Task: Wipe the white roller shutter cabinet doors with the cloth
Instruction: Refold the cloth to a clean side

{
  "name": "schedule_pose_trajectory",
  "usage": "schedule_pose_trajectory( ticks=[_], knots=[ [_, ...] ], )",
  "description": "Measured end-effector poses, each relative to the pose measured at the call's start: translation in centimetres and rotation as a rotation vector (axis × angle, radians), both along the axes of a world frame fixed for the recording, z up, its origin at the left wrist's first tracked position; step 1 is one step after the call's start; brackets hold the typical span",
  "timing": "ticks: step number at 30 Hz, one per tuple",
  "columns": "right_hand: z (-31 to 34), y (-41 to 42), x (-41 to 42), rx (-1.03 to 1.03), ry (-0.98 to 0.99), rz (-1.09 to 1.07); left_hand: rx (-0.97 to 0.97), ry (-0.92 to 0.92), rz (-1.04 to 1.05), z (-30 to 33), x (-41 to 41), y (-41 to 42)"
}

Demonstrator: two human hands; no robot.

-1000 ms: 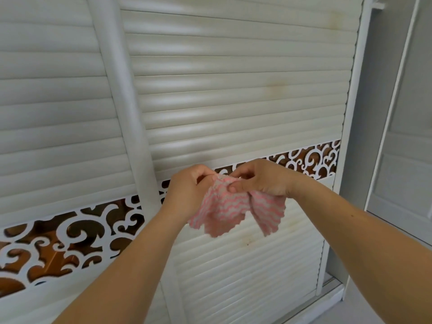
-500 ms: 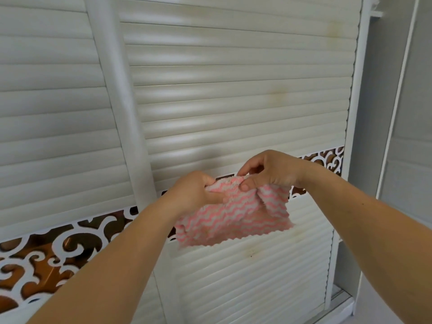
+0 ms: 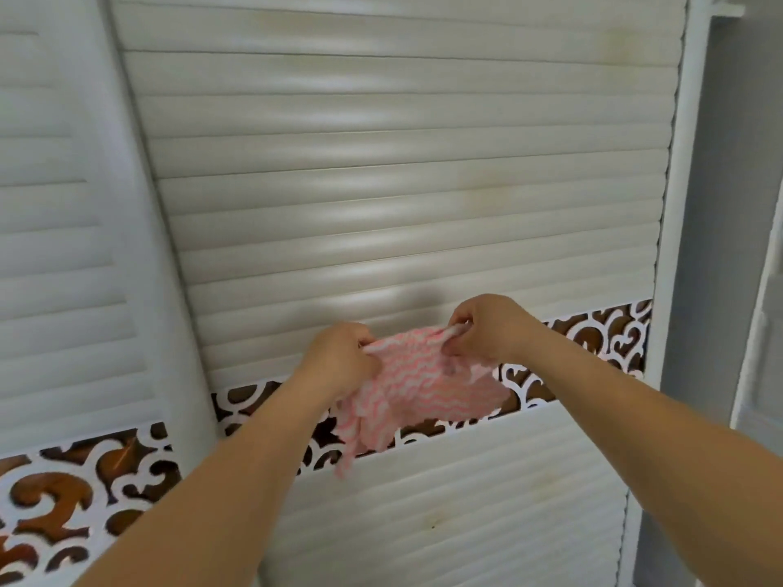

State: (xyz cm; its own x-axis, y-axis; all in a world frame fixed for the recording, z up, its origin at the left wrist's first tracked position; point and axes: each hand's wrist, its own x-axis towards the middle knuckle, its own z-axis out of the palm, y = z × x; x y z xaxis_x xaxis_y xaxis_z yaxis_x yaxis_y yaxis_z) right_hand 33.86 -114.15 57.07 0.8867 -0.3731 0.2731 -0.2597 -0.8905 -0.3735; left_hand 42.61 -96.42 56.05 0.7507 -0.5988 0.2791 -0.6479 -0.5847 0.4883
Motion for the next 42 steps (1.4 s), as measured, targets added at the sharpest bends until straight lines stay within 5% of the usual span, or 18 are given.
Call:
schedule_pose_trajectory(
  ticks=[4, 8, 11, 13, 17, 20, 32, 42],
  knots=[
    [-0.5, -1.6, 0.8, 0.081, -0.027, -0.008, -0.476, 0.585, 0.111, -0.7, -1.5, -4.4],
    [-0.2, -2.5, -0.5, 0.631, 0.022, 0.395, -0.776, 0.982, -0.022, 0.4, -3.3, -6.8],
    [-0.6, -4.5, 0.2, 0.455, -0.009, 0.386, -0.833, 1.165, -0.151, 1.6, -3.4, -7.3],
    [-0.6, -5.7, 0.6, 0.556, -0.135, 0.354, -0.816, 1.100, -0.120, 2.4, -3.8, -7.3],
    [0.1, -7.3, 0.6, 1.196, -0.310, 0.406, -0.825, 0.793, 0.067, 2.7, -4.7, -7.3],
    [0.8, -7.1, 0.6, 1.320, -0.333, 0.440, -0.788, 0.786, 0.041, 2.7, -5.2, -7.5],
    [3.9, -4.2, 2.4, 1.240, -0.318, 0.639, -1.074, 0.781, 0.002, 5.0, -2.8, -7.5],
    [11.9, 0.7, 6.7, 0.916, -0.736, 0.409, -1.217, 0.557, -0.093, 13.5, 0.5, -4.4]
  ],
)
